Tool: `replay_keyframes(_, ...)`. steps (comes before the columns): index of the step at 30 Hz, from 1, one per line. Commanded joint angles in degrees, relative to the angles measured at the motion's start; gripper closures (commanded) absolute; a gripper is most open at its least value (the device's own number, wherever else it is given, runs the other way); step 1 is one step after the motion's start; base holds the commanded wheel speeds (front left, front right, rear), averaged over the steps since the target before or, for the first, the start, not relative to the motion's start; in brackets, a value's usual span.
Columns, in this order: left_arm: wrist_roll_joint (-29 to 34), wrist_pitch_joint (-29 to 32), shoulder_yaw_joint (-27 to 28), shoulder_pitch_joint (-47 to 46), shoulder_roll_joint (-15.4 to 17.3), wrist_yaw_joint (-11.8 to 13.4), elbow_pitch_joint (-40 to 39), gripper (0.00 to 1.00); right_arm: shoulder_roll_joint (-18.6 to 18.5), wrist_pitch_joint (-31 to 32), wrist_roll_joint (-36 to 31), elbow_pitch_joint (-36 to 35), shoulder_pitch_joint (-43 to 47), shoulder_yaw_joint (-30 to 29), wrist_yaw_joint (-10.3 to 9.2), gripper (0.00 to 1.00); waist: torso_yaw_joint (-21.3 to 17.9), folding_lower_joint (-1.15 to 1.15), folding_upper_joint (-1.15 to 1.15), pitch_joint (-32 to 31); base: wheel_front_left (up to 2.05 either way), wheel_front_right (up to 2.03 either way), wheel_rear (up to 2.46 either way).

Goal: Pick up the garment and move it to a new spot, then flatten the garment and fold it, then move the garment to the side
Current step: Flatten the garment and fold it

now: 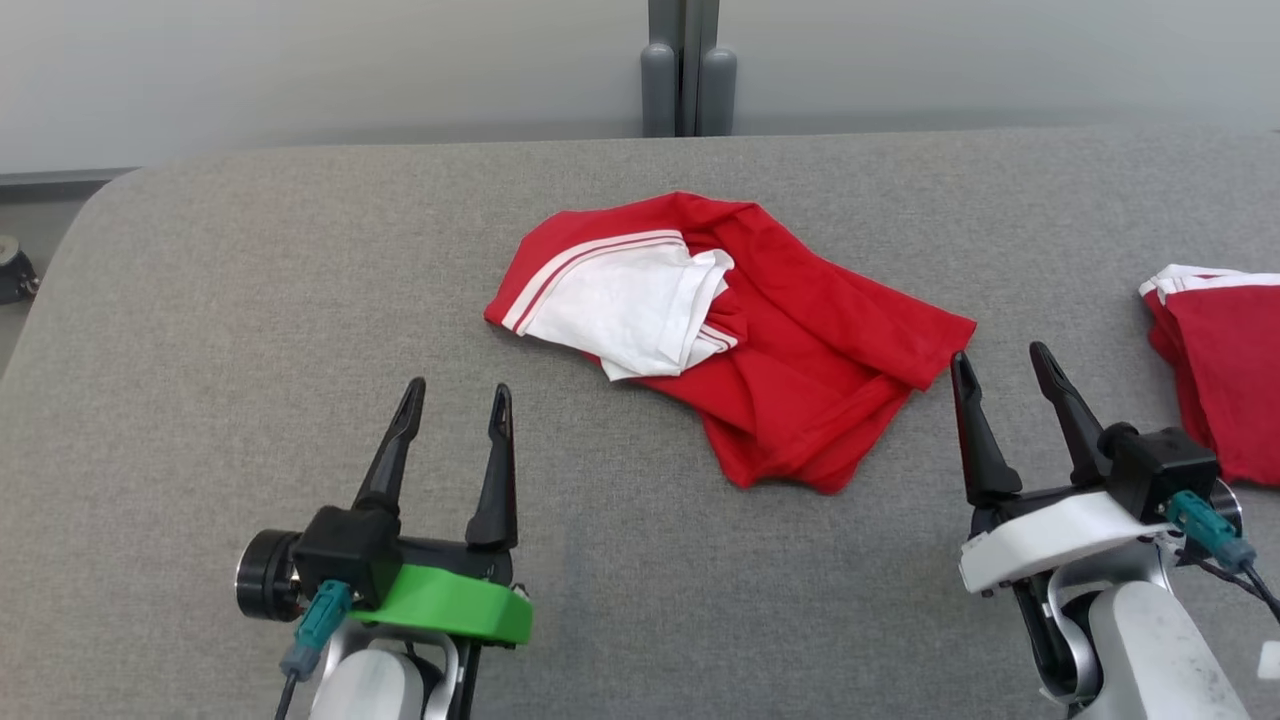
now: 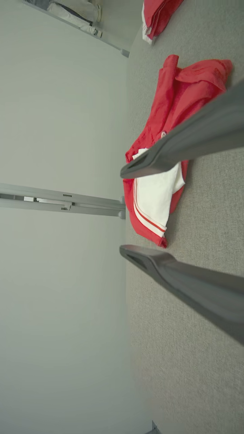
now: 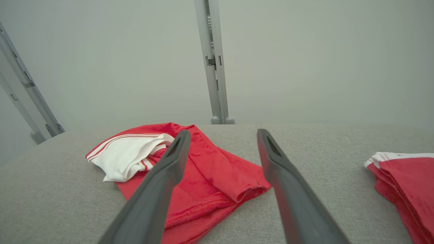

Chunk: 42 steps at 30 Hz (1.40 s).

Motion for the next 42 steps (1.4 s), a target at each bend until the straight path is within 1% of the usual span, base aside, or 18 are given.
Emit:
replay_keyframes(1,-0.35,0.00,-0.31,-1.33,0.01,-0.06,0.05,0.00,-0.47,0.58,0.09,1.34,-1.28,-0.62,-0.07,0.00,0.85,0.00,0.00,1.57,0.00,0.00,0.00)
replay_keyframes(8,-1.29,0.00,-2.74,-3.63,0.02,0.67,0.41,0.00,-2.66,3.19,-2.03,11.02,-6.11,-2.40,-0.07,0.00,3.51,0.00,0.00,4.85,0.00,0.00,0.00)
replay_keyframes(15,-1.88,-0.01,-4.12,-4.93,0.01,1.39,0.52,0.00,-5.19,1.98,-5.43,19.22,-10.44,-1.75,-0.07,0.00,6.02,0.00,0.00,7.16,0.00,0.00,0.00)
replay_keyframes(22,-2.14,-0.01,-5.05,-5.57,0.02,1.58,0.48,0.00,-7.12,0.35,-6.51,25.33,-13.75,-0.54,-0.07,0.00,7.60,0.00,0.00,8.61,0.00,0.00,0.00)
replay_keyframes(23,-2.05,0.00,-5.20,-5.67,0.02,1.63,0.56,0.00,-7.35,0.07,-6.26,26.02,-14.23,-0.36,-0.07,0.52,7.76,0.00,0.00,8.69,0.00,0.00,0.00)
replay_keyframes(24,-2.06,0.00,-5.32,-5.81,0.02,1.63,0.63,0.00,-7.70,-0.25,-6.13,26.36,-14.65,-0.25,-0.07,0.78,7.87,0.00,0.00,8.74,0.00,0.00,0.00)
replay_keyframes(25,-2.20,0.00,-5.49,-5.98,0.02,1.77,0.66,0.00,-8.05,-0.52,-5.88,26.74,-15.13,-0.15,-0.07,1.00,7.96,0.00,0.00,8.80,0.00,0.00,0.00)
replay_keyframes(30,-2.60,0.00,-6.39,-6.21,0.01,2.21,0.83,0.00,-10.14,-1.47,-4.83,27.00,-16.87,0.68,-0.07,1.00,8.12,0.00,0.00,8.79,0.00,0.00,0.00)
replay_keyframes(34,-2.95,-0.01,-6.76,-6.52,0.01,2.46,0.74,0.00,-12.23,-0.29,-2.65,25.91,-19.43,-0.08,-0.08,1.00,8.17,0.00,0.00,9.26,0.00,0.00,0.00)
replay_keyframes(38,-3.21,0.00,-7.44,-7.16,0.01,2.48,0.26,0.00,-15.84,2.98,-0.03,24.74,-23.48,-2.03,-0.08,1.00,8.60,0.00,0.00,10.70,0.00,0.00,0.00)
replay_keyframes(40,-3.46,0.00,-7.96,-7.66,0.01,2.55,0.08,0.00,-17.12,5.55,2.10,24.79,-25.73,-3.56,-0.08,1.00,9.04,0.00,0.00,11.55,0.00,0.00,0.00)
replay_keyframes(42,-3.86,-0.01,-8.42,-8.17,0.01,2.65,-0.07,0.00,-19.32,7.90,2.81,25.19,-27.77,-4.63,-0.09,1.00,9.63,0.00,0.00,12.49,0.00,0.00,0.00)
